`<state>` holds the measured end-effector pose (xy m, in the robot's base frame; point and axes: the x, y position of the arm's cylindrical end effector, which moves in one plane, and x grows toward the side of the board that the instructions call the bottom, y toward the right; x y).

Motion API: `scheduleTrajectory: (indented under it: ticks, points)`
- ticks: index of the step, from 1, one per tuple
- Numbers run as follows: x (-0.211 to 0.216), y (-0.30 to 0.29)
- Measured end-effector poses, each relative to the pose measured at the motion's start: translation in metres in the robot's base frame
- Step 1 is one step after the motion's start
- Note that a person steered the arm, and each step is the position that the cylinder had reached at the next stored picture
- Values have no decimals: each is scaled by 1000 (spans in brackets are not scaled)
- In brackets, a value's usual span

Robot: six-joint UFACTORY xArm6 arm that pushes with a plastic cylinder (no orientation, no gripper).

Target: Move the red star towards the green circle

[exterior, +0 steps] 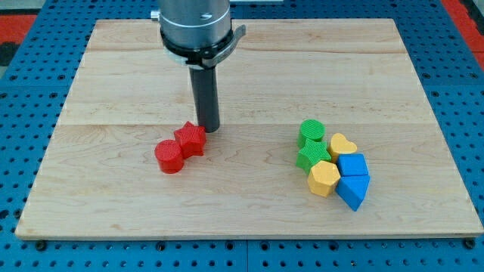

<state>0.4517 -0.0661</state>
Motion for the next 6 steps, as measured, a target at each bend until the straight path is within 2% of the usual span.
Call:
scheduleTrajectory:
  ticks: [1, 2, 3, 4, 5, 6]
  points:
    - [-3, -55]
    - [26, -79]
    - [44, -4]
    - [43, 69]
    - [19, 41]
    - [15, 69]
